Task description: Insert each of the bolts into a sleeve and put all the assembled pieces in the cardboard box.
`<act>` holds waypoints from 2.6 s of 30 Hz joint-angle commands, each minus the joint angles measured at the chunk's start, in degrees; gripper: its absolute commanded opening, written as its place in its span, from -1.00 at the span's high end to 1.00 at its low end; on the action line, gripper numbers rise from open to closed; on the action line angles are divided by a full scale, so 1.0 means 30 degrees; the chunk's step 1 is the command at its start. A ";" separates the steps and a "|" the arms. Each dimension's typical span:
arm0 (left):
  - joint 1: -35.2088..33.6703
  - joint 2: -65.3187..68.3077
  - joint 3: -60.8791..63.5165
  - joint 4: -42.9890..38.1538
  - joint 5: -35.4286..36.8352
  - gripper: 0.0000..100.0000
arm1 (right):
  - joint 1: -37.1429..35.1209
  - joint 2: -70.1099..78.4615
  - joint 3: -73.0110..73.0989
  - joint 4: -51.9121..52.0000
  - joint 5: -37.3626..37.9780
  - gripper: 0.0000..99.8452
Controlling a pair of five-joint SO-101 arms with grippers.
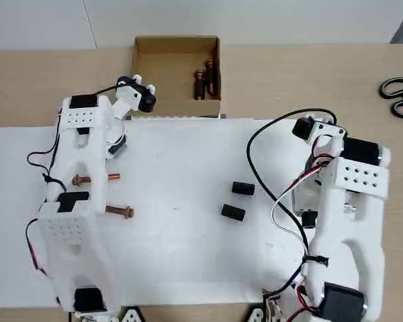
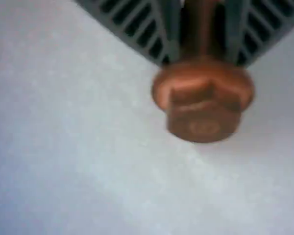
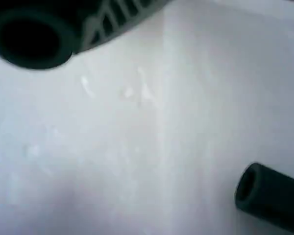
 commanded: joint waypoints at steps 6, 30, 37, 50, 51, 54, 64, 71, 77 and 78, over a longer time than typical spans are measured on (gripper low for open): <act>0.0381 -0.0147 -0.1919 0.1201 0.1407 0.99 | 0.0073 -0.0777 -0.0205 -0.0249 0.0176 0.99; 0.4601 -1.1751 -0.4879 0.6711 1.3040 0.99 | -0.4850 -0.0835 -0.6652 0.0777 0.0029 1.00; 0.7941 -1.6762 -0.4850 0.6593 1.3890 0.99 | -0.9949 -0.3824 -0.7531 0.0571 -0.2872 1.00; 0.8059 -2.3971 0.5407 0.5714 1.7641 0.99 | -1.1414 -0.9626 -0.1026 0.0308 -0.3985 1.00; 0.8059 -2.4762 0.6784 0.5304 1.7905 0.99 | -1.1414 -1.0300 0.0117 -0.0103 -0.3985 1.00; 0.8059 -2.7429 1.0886 0.3282 1.8813 0.99 | -1.1414 -1.2850 0.3370 -0.1919 -0.3985 1.00; 0.7883 -3.8037 2.4982 -0.6886 2.2154 0.99 | -1.1414 -1.8623 1.1927 -0.8337 -0.3897 1.00; 0.6447 -4.4425 3.1634 -1.1868 2.4147 0.99 | -1.1502 -2.0967 1.5619 -1.1766 -0.3897 1.00; 0.6418 -4.7678 3.4125 -1.2015 2.4059 0.99 | -1.1590 -2.3634 1.8579 -1.3846 -0.3868 1.00; 0.6652 -4.7619 3.4300 -1.2073 2.3941 0.99 | -1.1766 -2.4103 1.9048 -1.4315 -0.3868 1.00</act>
